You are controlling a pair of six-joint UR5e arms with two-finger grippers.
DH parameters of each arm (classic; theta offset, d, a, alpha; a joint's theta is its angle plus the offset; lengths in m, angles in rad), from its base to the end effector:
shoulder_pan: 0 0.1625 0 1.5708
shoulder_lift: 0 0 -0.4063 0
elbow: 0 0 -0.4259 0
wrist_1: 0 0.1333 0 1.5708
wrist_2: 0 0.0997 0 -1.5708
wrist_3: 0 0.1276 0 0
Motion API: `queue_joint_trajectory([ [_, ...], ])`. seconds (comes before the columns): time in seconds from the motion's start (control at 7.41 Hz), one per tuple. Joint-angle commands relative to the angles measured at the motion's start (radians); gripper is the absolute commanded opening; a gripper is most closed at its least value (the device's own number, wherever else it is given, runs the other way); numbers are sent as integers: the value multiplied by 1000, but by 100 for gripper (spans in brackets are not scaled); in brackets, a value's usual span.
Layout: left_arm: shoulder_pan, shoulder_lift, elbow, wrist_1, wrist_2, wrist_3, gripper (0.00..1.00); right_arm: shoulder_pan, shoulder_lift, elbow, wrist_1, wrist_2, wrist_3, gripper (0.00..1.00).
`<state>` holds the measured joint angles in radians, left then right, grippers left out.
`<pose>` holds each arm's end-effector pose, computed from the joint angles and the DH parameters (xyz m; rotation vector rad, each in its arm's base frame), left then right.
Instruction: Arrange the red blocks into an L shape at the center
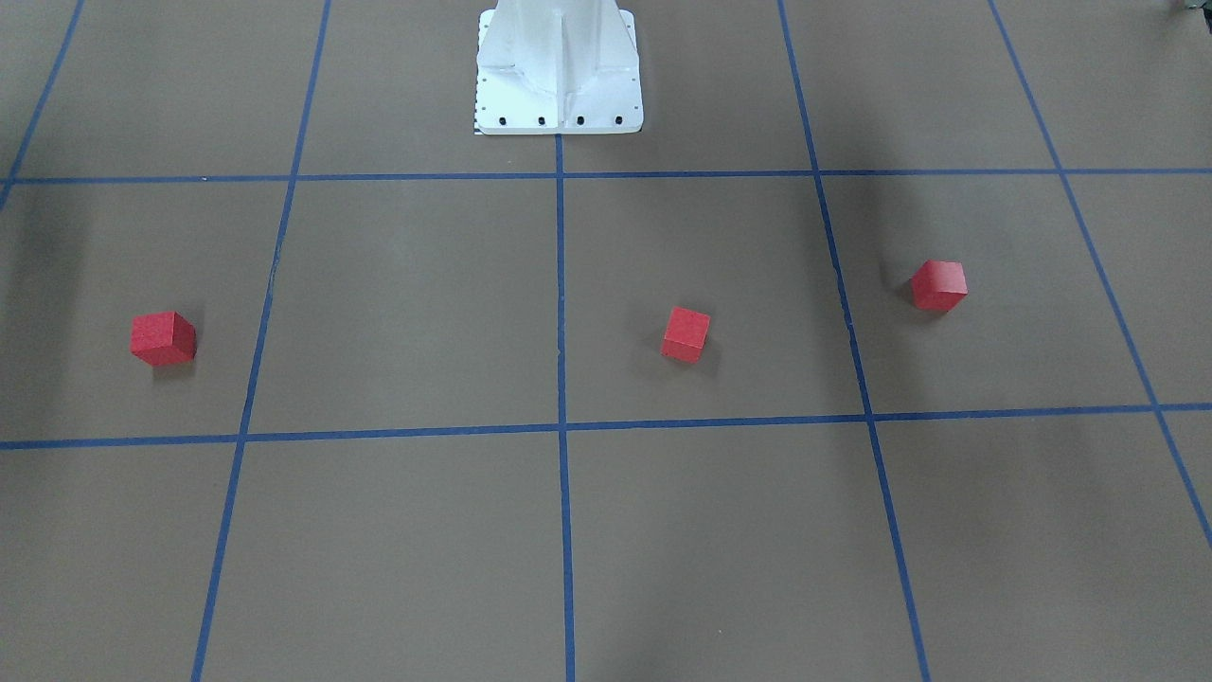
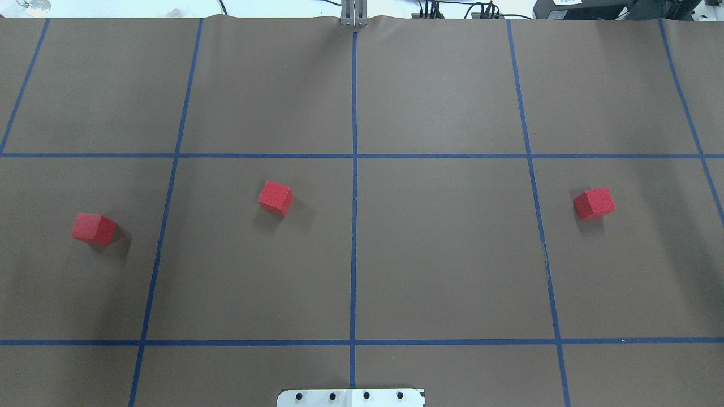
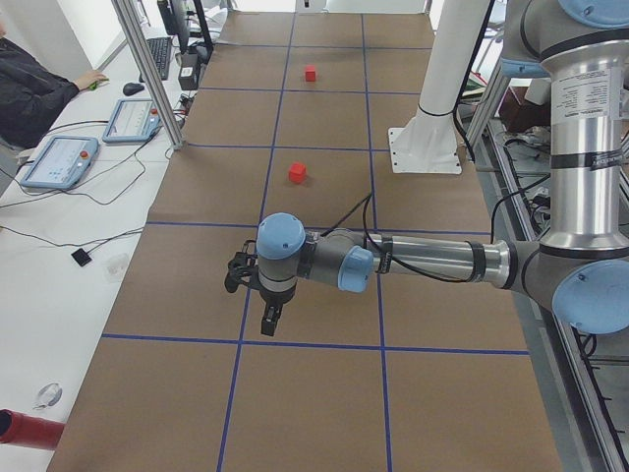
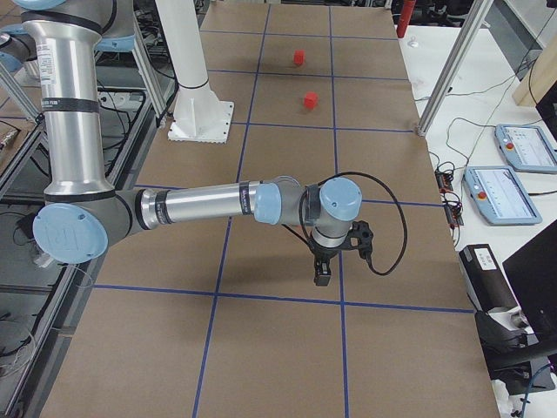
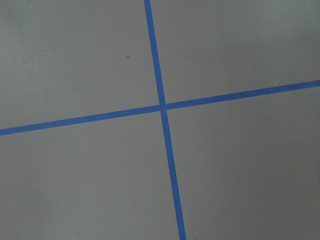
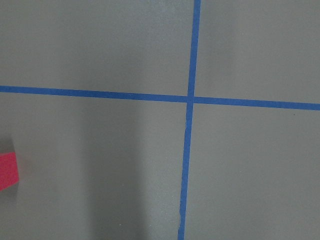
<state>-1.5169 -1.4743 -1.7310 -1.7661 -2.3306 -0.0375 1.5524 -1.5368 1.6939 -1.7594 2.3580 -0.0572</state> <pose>-0.0181 -0.5077 0.6037 0.2117 0.7660 0.1139 0.0331 -0.5320 0.5951 -0.0146 -0.7877 -0.0593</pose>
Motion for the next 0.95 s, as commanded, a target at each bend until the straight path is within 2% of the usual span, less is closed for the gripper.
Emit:
queue_joint_trajectory([
  [0.0,7,-34,-39,-68,-28,-72,100,0,3,4,0,1,0,99],
  [0.27,140,-113,-137,-64,-32,-323,100,0,9,45,41,1,3,99],
  [0.41,186,-188,-140,-64,-26,-490,100,0,12,56,46,1,2,99],
  [0.54,264,-236,-148,-75,-21,-565,100,-5,15,50,46,1,0,99],
  [0.68,349,-265,-186,-88,12,-602,100,-20,15,49,46,1,0,99],
  [0.81,451,-288,-235,-88,105,-727,100,-20,15,50,46,1,-1,99],
])
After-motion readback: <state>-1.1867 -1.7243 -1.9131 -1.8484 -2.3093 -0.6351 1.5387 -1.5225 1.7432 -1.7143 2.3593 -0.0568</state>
